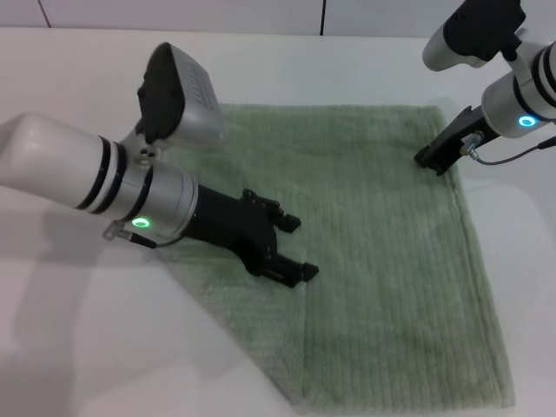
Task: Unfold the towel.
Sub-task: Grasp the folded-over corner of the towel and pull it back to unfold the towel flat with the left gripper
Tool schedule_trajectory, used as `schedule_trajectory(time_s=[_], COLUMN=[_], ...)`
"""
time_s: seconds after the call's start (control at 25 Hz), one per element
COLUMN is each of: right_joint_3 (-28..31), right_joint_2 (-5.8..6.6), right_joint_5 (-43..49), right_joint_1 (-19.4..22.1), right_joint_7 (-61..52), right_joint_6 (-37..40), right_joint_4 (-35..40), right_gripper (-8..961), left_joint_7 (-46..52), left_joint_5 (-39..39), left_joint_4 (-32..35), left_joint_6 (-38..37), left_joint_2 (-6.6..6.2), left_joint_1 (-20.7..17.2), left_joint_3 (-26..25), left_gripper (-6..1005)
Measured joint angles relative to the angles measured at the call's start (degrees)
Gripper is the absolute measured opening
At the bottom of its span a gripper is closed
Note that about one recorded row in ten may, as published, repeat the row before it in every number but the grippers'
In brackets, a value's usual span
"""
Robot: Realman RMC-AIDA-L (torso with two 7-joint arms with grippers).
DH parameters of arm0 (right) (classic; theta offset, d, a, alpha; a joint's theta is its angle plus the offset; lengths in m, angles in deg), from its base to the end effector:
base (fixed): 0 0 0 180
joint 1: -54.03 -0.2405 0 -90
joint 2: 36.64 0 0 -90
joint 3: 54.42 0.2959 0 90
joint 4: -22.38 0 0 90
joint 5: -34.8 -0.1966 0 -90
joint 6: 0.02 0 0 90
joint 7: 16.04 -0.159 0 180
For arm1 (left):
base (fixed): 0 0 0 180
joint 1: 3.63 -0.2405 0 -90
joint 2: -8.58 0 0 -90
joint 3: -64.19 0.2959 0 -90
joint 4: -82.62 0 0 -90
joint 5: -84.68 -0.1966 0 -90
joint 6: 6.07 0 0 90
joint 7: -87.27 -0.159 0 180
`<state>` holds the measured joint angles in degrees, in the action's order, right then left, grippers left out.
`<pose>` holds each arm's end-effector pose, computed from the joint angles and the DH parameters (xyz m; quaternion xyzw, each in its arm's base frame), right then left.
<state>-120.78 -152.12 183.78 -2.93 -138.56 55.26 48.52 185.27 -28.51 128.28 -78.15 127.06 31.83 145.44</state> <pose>0.2422 0.4655 -0.0652 -0.9275 0.2461 -0.1716 0.2228 -0.2307 0.3528 -0.1056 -0.9883 -0.1456 -0.0284 0.0363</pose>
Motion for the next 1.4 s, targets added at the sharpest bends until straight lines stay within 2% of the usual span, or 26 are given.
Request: schedule_trajectory(time_s=[0.12,0.56,0.8,1.0,1.28,1.4], right_joint_3=[0.0,0.0,0.0,0.0,0.0,0.0], right_joint_2=[0.0,0.0,0.0,0.0,0.0,0.0], right_joint_5=[0.0,0.0,0.0,0.0,0.2,0.3], right_joint_1=[0.0,0.2,0.2,0.2,0.2,0.2], right_joint_7=[0.0,0.0,0.0,0.0,0.0,0.0], right_joint_6=[0.0,-0.1,-0.2,-0.2,-0.6,-0.7], right_joint_4=[0.0,0.0,0.0,0.0,-0.1,-0.1], right_gripper=[13,14,15,16,17,17], left_joint_7=[0.6,3.1,5.1,5.1,5.1,5.0], left_joint_5=[-1.0,-2.8,-4.2,-4.3,-4.4,-4.4], left_joint_4=[-0.1,-0.4,0.0,0.3,1.3,1.8], left_joint_6=[0.9,1.2,0.9,-0.1,-5.4,-9.5], left_joint_2=[0.03,0.18,0.13,0.02,-0.23,-0.4], left_joint_1=[0.1,0.8,1.0,1.1,1.2,1.4], left_joint_3=[1.9,2.5,2.8,2.4,-0.5,-4.1], left_gripper=[774,772,584,351,203,139])
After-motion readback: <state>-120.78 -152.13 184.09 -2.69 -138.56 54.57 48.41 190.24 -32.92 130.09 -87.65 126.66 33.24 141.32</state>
